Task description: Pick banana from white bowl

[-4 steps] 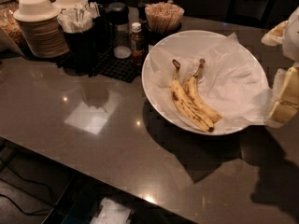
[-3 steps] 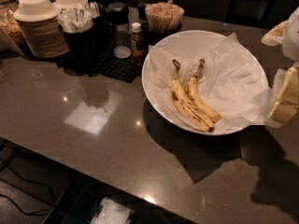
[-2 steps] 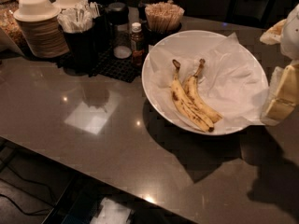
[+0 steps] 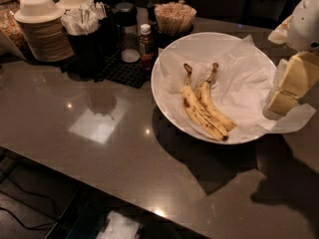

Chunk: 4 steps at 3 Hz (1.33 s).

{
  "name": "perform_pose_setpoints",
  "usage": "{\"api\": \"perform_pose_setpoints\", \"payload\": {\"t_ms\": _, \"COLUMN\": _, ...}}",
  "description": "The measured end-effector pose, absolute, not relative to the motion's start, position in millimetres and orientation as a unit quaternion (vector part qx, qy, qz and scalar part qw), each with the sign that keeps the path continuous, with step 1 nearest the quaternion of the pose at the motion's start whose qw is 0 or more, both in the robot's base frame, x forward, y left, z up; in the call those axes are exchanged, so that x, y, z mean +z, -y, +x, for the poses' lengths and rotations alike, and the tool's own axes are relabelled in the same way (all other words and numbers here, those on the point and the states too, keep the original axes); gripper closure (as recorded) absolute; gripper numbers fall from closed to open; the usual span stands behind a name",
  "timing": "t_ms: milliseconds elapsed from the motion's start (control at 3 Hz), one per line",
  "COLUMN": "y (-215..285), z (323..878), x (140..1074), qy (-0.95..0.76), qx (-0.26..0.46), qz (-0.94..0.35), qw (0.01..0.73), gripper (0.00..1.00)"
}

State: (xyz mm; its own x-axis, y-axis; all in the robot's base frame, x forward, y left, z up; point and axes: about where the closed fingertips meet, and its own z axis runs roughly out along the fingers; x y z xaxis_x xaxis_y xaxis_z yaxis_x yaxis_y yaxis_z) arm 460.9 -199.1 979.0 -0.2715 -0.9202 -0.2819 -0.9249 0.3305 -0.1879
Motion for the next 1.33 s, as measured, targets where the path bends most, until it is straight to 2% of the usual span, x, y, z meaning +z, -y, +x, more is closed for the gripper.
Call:
{"api": "perform_pose_setpoints", "payload": {"t_ms": 667, "y": 168.5, "z": 478.1, "x": 1008.0, "qy": -0.776, "qx": 0.054, "qz": -0.586, "qw": 0.226, "gripper": 0.0}}
{"api": "perform_pose_setpoints", "payload": {"t_ms": 1333, "y": 165.5, "z": 476.3, "x": 990.0, "qy": -0.787, "qx": 0.071, "qz": -0.571, "qw": 0.223, "gripper": 0.0}}
